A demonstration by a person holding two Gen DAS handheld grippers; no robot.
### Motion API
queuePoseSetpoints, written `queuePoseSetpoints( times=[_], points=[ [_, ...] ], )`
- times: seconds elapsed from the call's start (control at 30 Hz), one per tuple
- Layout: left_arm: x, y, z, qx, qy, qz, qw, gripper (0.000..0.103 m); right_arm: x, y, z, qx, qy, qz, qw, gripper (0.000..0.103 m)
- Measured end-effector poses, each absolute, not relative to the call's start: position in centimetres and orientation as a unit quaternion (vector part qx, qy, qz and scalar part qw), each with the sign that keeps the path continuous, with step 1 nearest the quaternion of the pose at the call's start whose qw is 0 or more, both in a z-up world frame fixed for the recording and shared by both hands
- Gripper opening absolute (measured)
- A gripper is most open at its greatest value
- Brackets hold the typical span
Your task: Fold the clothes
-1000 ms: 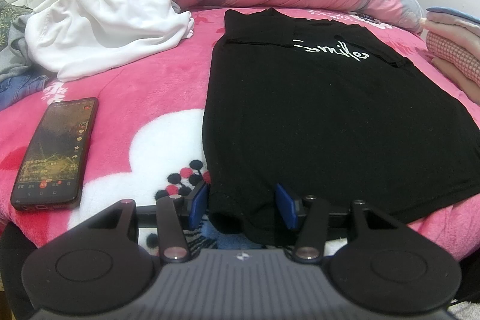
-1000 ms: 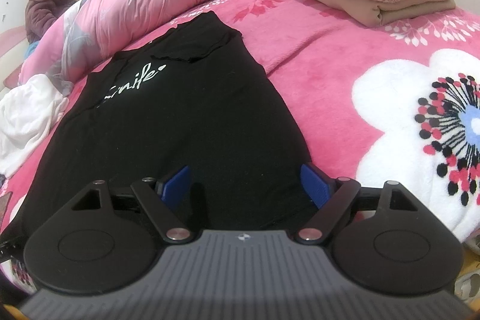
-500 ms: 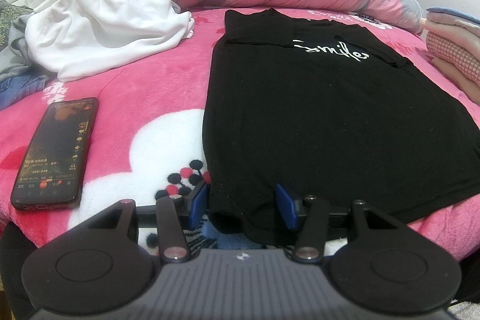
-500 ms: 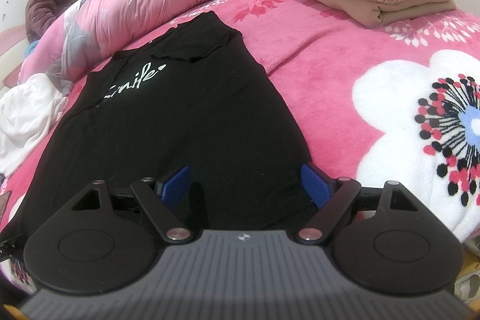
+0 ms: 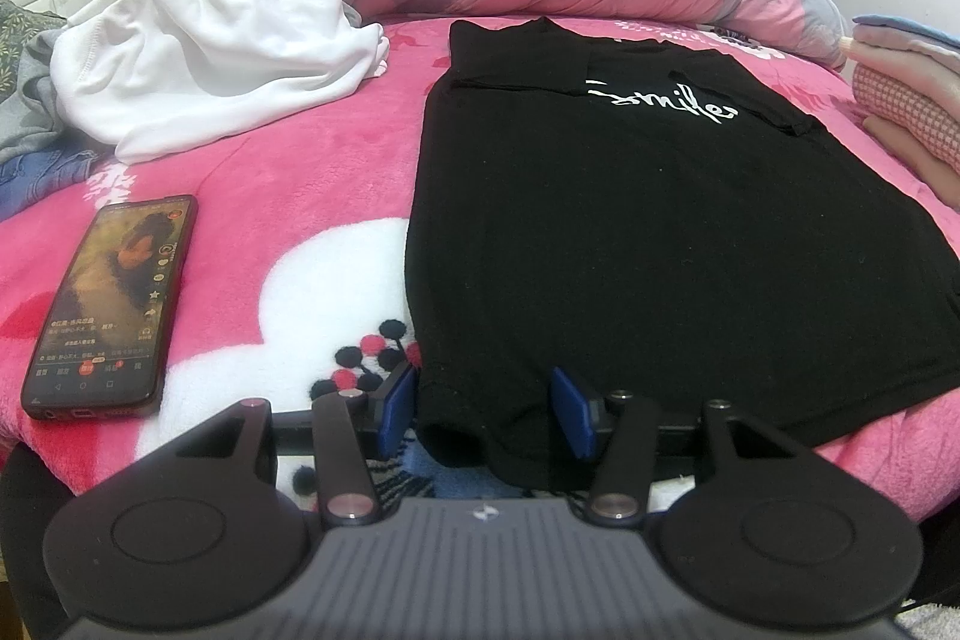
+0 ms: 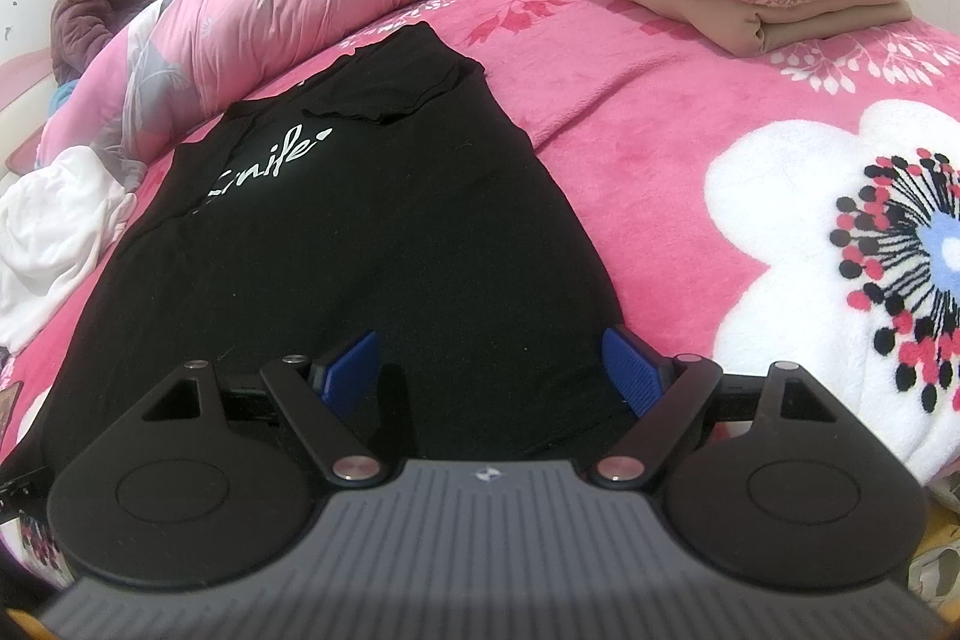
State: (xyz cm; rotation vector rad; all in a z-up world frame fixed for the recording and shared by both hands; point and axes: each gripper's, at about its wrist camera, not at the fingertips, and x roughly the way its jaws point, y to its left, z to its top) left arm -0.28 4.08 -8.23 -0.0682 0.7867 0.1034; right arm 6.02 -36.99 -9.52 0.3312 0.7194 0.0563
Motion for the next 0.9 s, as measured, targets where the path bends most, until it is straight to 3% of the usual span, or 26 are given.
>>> queuePoseSetpoints(
  times=[0.9],
  points=[
    [-0.31, 4.08, -8.19, -0.034, 0.383, 0.05, 0.922, 0.051, 6.26, -37.28, -9.52, 0.16, 0.351, 0.029, 0.922, 0.083]
  ],
)
